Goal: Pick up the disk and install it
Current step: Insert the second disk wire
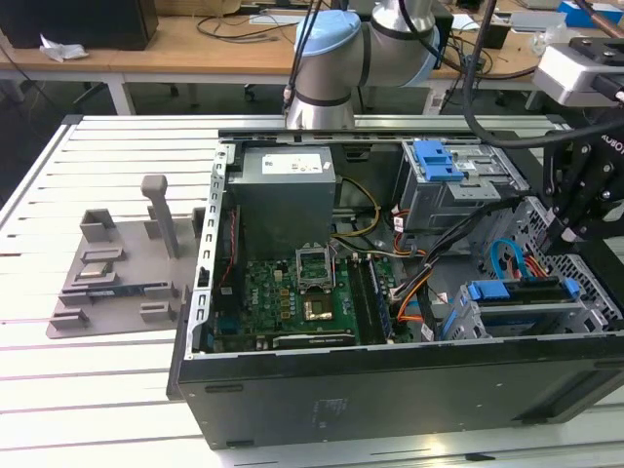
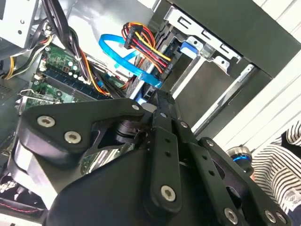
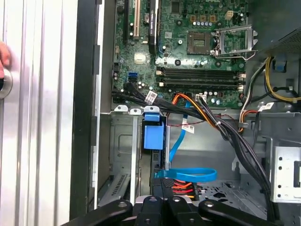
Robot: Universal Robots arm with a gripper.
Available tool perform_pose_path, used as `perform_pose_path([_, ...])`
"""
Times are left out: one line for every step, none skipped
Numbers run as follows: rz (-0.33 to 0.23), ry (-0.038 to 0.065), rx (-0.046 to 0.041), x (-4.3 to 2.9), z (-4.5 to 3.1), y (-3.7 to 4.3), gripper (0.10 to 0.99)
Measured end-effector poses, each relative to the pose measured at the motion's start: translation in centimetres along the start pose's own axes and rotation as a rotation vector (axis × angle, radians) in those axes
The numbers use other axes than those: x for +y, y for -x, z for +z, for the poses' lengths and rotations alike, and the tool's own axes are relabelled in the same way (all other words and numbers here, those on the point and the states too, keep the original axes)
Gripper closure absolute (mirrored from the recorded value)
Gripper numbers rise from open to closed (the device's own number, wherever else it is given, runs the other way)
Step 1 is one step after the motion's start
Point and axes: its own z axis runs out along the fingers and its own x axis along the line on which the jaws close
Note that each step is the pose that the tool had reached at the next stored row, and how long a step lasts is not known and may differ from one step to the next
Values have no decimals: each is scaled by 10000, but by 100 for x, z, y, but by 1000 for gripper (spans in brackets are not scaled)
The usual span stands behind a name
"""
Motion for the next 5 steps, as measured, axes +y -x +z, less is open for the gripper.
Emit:
perform_pose_path([0,0,2,0,-1,0,980])
perform_pose_path([0,0,3,0,-2,0,980])
perform_pose_path([0,0,2,0,-1,0,980])
perform_pose_path([0,0,3,0,-2,0,980])
perform_pose_path([0,0,2,0,-2,0,980])
